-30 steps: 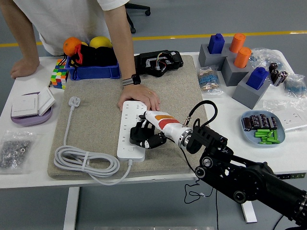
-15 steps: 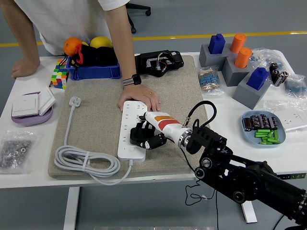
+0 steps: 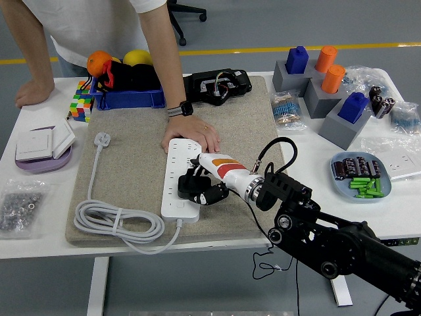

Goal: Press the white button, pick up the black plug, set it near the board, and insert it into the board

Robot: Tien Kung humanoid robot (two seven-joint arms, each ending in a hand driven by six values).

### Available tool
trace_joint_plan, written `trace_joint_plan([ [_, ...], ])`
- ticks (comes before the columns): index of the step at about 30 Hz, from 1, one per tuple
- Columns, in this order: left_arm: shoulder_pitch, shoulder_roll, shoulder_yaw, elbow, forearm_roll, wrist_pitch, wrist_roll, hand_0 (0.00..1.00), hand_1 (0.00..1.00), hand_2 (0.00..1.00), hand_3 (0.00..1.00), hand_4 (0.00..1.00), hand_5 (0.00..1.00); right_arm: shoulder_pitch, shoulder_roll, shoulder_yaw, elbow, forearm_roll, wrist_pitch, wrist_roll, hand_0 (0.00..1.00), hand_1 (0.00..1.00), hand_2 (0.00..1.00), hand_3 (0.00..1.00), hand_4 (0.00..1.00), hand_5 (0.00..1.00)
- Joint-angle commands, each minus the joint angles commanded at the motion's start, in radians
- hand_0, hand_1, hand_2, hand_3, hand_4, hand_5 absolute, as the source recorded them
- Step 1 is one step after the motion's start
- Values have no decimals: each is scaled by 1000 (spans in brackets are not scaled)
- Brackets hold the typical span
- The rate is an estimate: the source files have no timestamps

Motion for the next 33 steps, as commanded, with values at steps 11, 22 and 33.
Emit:
trace_joint_plan([
  [11, -1, 0, 1, 0, -3, 1, -1, 624, 630, 635, 692, 553, 394, -6, 0, 43, 52, 6, 54, -27, 732, 782, 804, 864, 998, 118],
  [22, 2, -1, 4, 0, -9, 1, 0, 624, 630, 634, 690, 551, 393, -35, -7, 148, 160, -22, 66, -32, 734, 779, 800, 858, 998, 119],
  [33, 4, -1, 10, 0, -13, 0, 0, 624, 630, 634, 691, 551, 392, -125, -71, 335, 253, 28, 41, 5, 735, 768, 787, 840, 998, 154],
])
